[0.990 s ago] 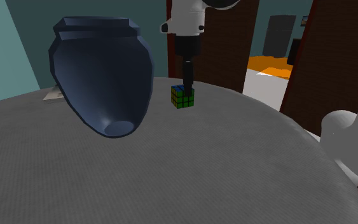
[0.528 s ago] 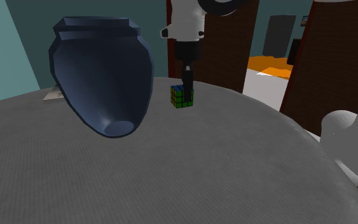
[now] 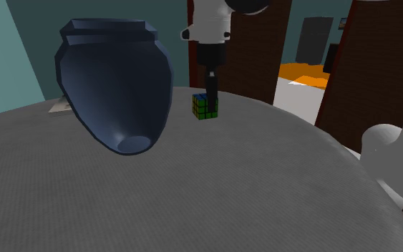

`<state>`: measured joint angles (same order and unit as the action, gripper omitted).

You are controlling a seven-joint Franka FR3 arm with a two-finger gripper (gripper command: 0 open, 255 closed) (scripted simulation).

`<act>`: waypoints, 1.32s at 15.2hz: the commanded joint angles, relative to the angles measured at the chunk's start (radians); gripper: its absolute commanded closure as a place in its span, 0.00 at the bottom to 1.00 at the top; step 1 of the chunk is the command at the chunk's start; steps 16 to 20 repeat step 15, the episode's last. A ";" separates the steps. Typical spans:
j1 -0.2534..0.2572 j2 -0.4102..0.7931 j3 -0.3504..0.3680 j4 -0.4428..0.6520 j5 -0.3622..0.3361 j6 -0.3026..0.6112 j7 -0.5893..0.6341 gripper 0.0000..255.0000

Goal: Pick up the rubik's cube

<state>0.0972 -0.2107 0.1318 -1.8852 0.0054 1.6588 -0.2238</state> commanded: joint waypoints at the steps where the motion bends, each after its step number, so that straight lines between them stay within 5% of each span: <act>1: 0.000 0.004 0.001 0.028 0.000 -0.024 0.001 1.00; 13: -0.001 0.047 0.002 0.238 -0.006 -0.192 0.003 1.00; 20: -0.001 0.048 0.002 0.241 -0.006 -0.194 0.003 1.00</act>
